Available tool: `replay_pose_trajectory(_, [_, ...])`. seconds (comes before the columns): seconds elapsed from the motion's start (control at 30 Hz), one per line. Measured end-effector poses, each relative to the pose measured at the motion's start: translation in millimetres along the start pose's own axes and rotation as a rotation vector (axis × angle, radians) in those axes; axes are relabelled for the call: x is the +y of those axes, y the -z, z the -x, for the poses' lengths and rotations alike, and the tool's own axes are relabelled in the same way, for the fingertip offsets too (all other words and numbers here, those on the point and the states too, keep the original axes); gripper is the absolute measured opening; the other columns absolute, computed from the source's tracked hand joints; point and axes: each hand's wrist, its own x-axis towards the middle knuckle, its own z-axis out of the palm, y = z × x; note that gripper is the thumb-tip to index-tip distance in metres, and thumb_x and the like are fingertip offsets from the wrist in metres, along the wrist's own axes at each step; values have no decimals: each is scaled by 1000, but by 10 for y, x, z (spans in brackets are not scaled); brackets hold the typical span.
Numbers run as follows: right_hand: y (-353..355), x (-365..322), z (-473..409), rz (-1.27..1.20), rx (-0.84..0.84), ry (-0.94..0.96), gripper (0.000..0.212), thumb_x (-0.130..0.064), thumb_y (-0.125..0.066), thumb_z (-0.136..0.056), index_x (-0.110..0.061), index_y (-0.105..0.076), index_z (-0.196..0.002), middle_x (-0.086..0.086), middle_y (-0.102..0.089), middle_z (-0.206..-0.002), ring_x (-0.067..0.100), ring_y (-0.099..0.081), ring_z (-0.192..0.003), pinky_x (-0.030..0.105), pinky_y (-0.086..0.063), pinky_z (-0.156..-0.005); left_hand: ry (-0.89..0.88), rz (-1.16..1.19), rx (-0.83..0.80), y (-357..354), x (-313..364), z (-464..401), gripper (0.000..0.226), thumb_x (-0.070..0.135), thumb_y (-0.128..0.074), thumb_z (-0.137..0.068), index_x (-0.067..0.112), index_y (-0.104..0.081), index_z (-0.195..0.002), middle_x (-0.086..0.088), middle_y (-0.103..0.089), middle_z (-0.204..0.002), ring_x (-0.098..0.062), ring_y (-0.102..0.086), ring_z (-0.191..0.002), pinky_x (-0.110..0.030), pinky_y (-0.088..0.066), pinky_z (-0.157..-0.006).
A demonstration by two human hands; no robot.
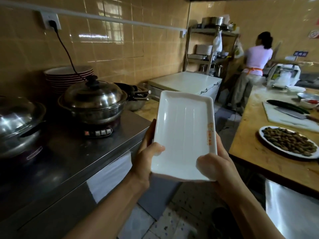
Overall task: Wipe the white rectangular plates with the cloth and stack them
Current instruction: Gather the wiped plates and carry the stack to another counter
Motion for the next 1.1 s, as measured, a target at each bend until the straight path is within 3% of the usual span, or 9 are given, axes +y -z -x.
replay_pose_trajectory(0.07, [125,93,-327,-12,30,8,85,-4,-51,-64,-47,-35,-136,-12,-61,-113,15,-62,-101,33,-56,-73,-7,-1,-23,10,-122,-385,65,14,-49,-67,35,-54,-128,1,-69,-110,-16,-67,-93,-23,-53,-64])
replay_pose_trajectory(0.2, [425,154,-1046,-6,47,4,85,10,-48,-75,-51,-37,-134,-17,-63,-106,11,-65,-94,32,-56,-69,-1,6,-34,-8,-310,-1203,63,21,-56,-64,36,-55,-125,2,-70,-107,-15,-68,-90,-23,-54,-62])
replay_pose_trajectory(0.27, [571,128,-1383,8,46,6,86,14,-43,-79,-53,-36,-133,-18,-62,-109,12,-64,-97,38,-58,-75,-2,8,-28,-14,-375,-1580,66,29,-61,-59,37,-56,-125,2,-70,-106,-15,-69,-90,-23,-54,-62])
replay_pose_trajectory(0.37, [750,104,-1839,36,44,9,85,3,-48,-74,-54,-34,-134,-14,-58,-119,17,-59,-109,48,-56,-85,4,16,-60,-50,-448,-2105,68,31,-60,-59,37,-54,-126,0,-69,-107,-17,-68,-90,-25,-55,-63])
replay_pose_trajectory(0.63, [1264,298,-3000,48,114,12,84,-3,-53,-64,-48,-38,-133,-9,-60,-109,20,-61,-93,30,-56,-64,17,61,-79,-163,-761,-3431,72,36,-63,-52,36,-56,-124,-3,-68,-107,-22,-67,-92,-27,-54,-63])
replay_pose_trajectory(0.73, [1444,367,-3445,66,131,20,86,-2,-52,-64,-53,-37,-132,-14,-60,-105,30,-57,-100,54,-55,-74,38,100,-85,-181,-925,-3957,68,32,-62,-52,36,-59,-120,-3,-70,-105,-25,-67,-94,-29,-54,-64])
replay_pose_trajectory(0.8, [1598,410,-3810,74,165,29,87,-2,-52,-63,-57,-37,-129,-16,-61,-104,31,-57,-101,58,-52,-79,22,98,-125,-207,-1019,-4411,68,26,-59,-57,37,-56,-124,-2,-69,-108,-23,-67,-95,-29,-54,-66])
replay_pose_trajectory(0.97, [2028,477,-4606,107,240,60,87,-1,-51,-63,-50,-37,-133,-14,-60,-107,10,-65,-87,31,-56,-62,23,91,-222,-368,-1210,-5460,65,20,-54,-64,42,-54,-126,0,-69,-108,-18,-67,-91,-27,-54,-64])
replay_pose_trajectory(1.1, [2402,586,-5076,100,305,74,86,0,-51,-64,-58,-40,-126,-26,-60,-100,7,-62,-94,35,-58,-68,28,117,-306,-577,-1397,-6113,65,17,-52,-67,39,-51,-129,-2,-67,-113,-21,-66,-97,-29,-55,-68])
